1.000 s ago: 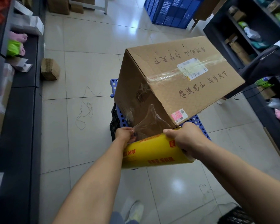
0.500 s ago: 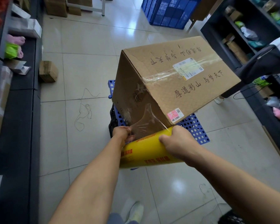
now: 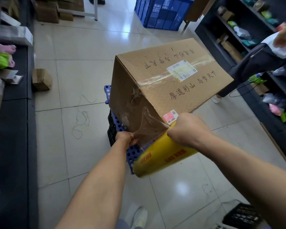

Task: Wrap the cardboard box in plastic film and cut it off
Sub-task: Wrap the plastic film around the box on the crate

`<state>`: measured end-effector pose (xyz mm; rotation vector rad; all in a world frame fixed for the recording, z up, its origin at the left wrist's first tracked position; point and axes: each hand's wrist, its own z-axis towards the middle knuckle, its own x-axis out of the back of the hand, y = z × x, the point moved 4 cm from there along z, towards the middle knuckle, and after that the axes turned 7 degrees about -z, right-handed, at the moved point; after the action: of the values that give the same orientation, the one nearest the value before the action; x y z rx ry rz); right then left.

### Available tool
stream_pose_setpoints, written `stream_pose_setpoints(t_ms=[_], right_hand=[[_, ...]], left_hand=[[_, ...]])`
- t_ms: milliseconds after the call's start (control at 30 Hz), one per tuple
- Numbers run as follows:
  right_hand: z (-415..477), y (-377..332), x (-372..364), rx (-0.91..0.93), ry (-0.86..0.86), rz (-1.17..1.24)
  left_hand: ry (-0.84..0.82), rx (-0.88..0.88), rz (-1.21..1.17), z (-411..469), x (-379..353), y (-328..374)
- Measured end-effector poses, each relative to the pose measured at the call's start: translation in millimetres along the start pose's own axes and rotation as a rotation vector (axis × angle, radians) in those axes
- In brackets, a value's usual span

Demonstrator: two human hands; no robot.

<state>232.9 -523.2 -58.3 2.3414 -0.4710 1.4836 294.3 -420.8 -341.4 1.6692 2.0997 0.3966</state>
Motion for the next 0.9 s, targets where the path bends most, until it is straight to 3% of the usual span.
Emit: stream_pose_setpoints(t_ms=[333,500,767,900], right_hand=[[-1,15,-15,-0.021,0.108,0.07],[-16,12,-36,0.049,-0.147,0.076],[-24,13,-16,0.137,0.049,-0.164],[-25,17,-13,0.106,0.079,-0.17]], left_hand=[[0.056,0.07,-0.179,7,1,1],[0.032,0.065,-0.124,9,0,-2],[0.083,0.125,-0.413,12,0,1],[0.111,0.098,-0.402,6,-1,0]])
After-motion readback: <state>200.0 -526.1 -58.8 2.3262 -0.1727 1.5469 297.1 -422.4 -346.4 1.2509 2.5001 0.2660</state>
